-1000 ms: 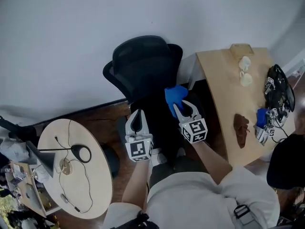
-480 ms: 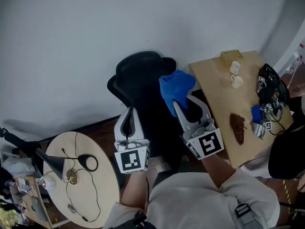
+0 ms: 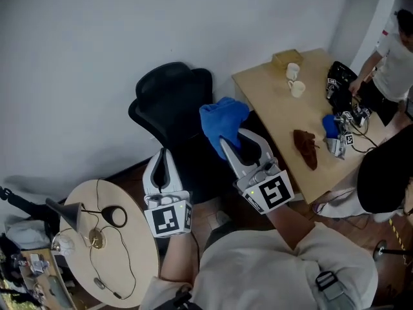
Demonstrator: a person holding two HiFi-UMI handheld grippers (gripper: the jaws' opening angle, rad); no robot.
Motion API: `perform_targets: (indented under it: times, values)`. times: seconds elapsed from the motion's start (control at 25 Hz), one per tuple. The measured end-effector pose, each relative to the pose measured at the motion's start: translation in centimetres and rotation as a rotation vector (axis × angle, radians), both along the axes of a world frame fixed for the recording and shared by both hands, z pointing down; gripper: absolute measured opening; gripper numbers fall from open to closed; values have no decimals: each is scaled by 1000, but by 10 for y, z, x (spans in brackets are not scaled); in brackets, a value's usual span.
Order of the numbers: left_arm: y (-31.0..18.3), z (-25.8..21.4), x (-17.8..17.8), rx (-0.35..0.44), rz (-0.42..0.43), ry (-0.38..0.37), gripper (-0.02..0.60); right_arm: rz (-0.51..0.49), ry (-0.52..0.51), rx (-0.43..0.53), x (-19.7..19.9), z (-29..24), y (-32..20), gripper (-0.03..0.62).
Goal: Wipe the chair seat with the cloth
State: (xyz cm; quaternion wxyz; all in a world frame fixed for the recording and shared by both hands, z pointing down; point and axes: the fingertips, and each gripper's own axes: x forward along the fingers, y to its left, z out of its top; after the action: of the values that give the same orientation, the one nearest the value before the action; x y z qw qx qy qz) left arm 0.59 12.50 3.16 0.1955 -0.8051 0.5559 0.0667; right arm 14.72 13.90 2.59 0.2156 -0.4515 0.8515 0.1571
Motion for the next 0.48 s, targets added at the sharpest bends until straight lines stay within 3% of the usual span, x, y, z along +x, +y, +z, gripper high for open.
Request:
perform_targets:
  times: [0.28,0.4,0.48]
  values:
    - [147,0,60,82,-9,18,0,-14,66,-71,72,31,140,94]
    - [201,21,76,63,-32,27,0,-5,17,15,110,32,194,94]
    - [231,28,84,46,-42,23,0,-17,-7,22,126,34,219,94]
